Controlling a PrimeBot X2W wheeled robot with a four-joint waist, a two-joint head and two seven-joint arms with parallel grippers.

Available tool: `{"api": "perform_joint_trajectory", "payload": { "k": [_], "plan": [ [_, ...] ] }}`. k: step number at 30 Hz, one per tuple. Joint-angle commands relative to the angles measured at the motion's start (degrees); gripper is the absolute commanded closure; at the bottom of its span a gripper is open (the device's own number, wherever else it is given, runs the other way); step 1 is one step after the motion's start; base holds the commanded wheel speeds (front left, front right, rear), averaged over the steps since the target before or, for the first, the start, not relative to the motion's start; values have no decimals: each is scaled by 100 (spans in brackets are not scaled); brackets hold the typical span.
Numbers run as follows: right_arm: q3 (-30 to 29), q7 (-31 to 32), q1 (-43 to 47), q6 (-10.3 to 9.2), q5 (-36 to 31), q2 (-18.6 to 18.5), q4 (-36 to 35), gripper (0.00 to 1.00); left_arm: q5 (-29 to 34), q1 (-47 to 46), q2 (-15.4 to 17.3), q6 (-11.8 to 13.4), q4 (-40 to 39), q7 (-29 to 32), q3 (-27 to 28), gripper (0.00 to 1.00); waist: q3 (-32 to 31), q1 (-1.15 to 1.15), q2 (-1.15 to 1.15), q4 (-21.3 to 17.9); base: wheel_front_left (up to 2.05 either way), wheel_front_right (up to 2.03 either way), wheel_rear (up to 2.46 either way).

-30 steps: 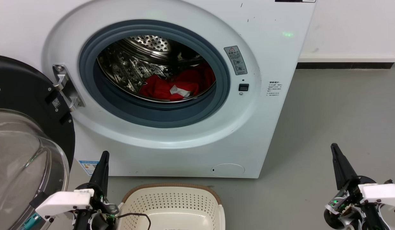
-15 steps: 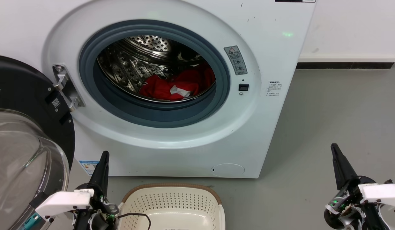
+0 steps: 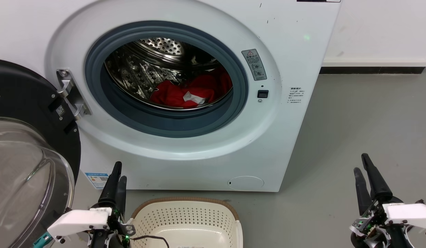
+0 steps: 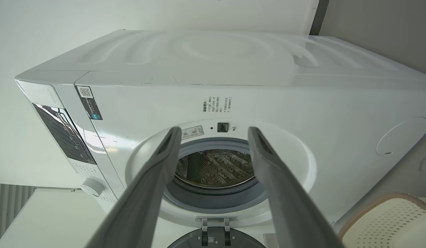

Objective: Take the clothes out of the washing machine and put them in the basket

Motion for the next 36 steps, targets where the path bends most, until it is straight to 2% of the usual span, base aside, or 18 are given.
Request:
{"api": "perform_joint_trajectory", "payload": {
  "k": [1,14,36],
  "plan": [
    [8,-64,-82,0,-101,-11,-151,0,103,-199,13,-1,-119,-66,-41,0,1,0,0,4,0,0,0],
    [39,-391,-19,0,-1414,-11,-501,0,1273,-321,16,-2,-295,-392,-210,0,12,0,0,40,0,0,0],
    [199,-850,173,0,-4375,-11,-848,0,3552,-443,19,-1,-351,-851,-527,0,4,0,0,90,0,0,0]
  ]
}}
